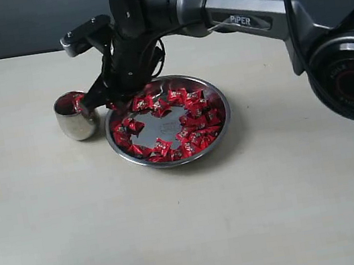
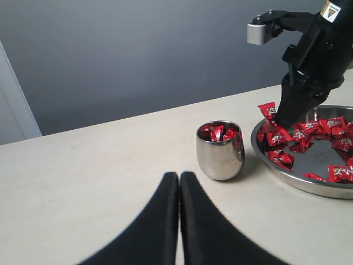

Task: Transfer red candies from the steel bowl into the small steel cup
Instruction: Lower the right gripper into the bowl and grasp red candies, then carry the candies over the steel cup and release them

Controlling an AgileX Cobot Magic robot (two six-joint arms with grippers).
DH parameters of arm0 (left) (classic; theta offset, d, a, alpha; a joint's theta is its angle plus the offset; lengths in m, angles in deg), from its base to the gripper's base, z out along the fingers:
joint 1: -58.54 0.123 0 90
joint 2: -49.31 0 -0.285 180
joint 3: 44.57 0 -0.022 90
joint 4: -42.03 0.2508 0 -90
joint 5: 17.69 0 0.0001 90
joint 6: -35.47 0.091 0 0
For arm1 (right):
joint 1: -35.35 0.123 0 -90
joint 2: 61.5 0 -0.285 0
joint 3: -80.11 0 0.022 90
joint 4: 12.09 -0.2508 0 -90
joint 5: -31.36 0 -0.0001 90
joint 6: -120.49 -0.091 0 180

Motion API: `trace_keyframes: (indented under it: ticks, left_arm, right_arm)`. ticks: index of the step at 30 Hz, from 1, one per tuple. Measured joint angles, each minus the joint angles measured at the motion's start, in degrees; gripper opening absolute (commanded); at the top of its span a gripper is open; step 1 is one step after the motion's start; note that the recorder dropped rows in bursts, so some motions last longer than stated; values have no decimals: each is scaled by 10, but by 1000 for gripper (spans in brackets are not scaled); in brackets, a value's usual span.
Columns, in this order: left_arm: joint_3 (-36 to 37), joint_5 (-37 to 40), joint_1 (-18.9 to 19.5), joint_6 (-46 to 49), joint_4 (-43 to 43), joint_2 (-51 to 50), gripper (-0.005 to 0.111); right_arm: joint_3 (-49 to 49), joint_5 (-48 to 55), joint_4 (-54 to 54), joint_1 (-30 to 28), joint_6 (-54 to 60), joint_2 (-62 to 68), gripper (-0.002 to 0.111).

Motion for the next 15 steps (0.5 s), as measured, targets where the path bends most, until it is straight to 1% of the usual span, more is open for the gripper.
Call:
trace_keyframes:
  ticks: [10, 15]
  left_arm:
    - [0, 0, 0, 0, 0, 0, 2]
    - [0, 0, 0, 0, 0, 0, 2]
  right_arm:
    - [0, 8, -8, 0, -7, 0, -1]
    - [0, 54, -8, 0, -66, 0, -1]
